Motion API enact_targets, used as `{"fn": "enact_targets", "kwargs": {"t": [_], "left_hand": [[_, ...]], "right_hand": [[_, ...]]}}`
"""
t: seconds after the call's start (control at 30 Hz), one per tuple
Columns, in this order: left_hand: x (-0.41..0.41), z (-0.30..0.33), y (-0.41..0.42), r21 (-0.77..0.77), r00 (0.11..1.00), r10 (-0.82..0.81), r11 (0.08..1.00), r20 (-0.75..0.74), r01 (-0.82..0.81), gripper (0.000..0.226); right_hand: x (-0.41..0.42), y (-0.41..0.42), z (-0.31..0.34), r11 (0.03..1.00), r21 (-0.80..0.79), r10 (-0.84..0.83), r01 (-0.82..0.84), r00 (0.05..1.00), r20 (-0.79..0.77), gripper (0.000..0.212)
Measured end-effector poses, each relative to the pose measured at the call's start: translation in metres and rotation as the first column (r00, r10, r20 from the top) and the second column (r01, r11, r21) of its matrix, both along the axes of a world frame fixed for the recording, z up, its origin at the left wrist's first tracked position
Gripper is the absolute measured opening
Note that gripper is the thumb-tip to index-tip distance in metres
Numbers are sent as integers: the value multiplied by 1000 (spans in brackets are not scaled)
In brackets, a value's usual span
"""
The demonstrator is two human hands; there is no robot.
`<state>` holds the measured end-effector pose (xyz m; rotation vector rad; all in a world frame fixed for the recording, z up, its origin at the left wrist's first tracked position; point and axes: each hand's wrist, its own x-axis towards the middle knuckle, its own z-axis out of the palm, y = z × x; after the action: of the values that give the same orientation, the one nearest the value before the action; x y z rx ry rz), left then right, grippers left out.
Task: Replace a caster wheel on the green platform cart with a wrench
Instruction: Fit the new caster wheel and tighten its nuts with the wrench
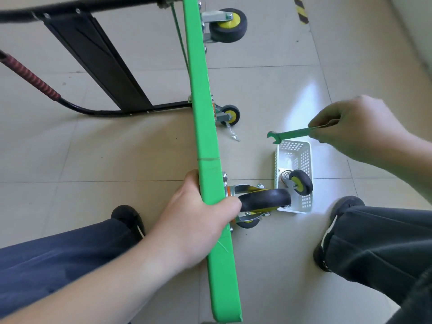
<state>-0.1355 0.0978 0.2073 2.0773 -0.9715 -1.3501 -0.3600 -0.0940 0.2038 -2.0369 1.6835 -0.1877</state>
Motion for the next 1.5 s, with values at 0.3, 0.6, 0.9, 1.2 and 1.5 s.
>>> {"fn": "enact_targets", "kwargs": {"t": [0.3,0.6,0.9,1.2,1.5], "left_hand": [[1,4,1,13,1000,-5,1000,5,5,49],[-2,2,-2,18,998,40,999,-54,-40,47],[-1,1,-3,35,996,34,999,-78,-31,43],[2,-1,-4,69,997,28,997,-77,-22,43],[3,1,-6,82,996,31,996,-80,-24,45]], "right_hand": [[25,13,57,940,247,-337,234,537,773,9],[62,10,46,912,394,-370,112,637,676,21],[89,4,29,707,708,-506,4,701,501,25],[88,-1,20,637,744,-434,-201,705,562,18],[92,4,5,753,626,-285,-201,758,586,15]]}}
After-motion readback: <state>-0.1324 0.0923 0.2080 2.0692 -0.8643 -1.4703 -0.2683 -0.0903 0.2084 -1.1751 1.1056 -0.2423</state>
